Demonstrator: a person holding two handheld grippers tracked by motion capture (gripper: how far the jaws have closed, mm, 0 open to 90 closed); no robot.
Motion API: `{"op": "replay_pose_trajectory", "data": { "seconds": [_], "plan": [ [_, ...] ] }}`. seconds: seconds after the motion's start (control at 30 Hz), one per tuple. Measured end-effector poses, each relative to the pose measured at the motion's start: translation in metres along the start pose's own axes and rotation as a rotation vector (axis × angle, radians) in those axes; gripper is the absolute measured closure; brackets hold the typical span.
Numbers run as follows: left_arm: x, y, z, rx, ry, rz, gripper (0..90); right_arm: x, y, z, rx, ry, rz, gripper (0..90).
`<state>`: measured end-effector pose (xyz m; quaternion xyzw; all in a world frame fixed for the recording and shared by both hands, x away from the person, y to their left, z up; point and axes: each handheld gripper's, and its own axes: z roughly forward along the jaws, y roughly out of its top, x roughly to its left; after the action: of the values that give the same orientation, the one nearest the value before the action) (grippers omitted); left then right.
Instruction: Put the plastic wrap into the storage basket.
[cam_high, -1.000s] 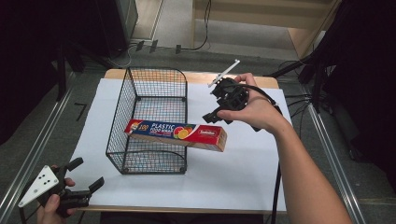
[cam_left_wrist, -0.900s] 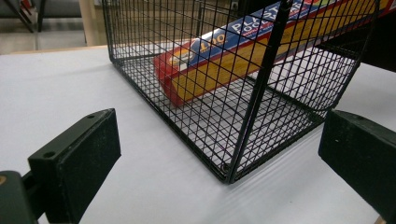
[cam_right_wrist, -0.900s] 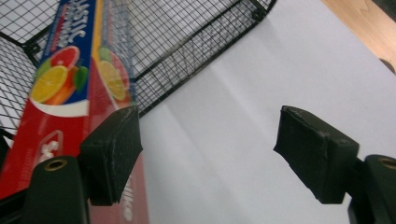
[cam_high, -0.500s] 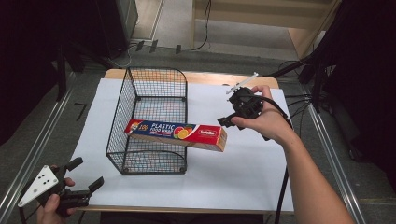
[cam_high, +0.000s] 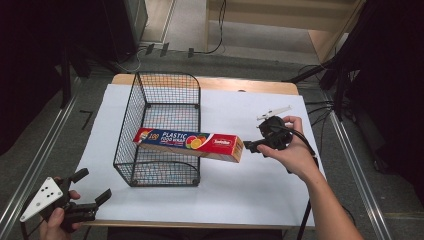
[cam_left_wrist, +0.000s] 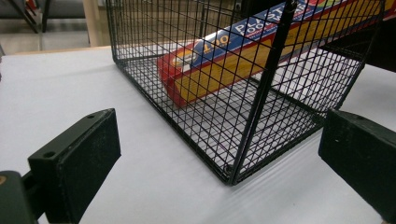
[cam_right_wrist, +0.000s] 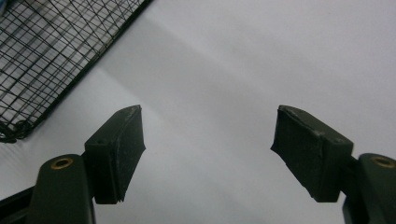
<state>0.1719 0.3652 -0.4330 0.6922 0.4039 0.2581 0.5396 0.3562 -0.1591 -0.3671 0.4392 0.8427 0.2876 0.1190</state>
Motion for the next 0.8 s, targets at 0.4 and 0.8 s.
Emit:
{"op": "replay_pose_trajectory", "data": {
  "seconds": [0.4,0.8],
  "plan": [
    [-0.001,0.000,0.000,0.004,-0.001,0.004,0.0,-0.011,-0.060,-0.006,-0.120,-0.028,0.116,25.8],
    [-0.002,0.000,0.001,0.007,0.000,0.005,0.0,-0.022,-0.120,-0.011,-0.214,-0.088,0.181,27.5]
  ]
}}
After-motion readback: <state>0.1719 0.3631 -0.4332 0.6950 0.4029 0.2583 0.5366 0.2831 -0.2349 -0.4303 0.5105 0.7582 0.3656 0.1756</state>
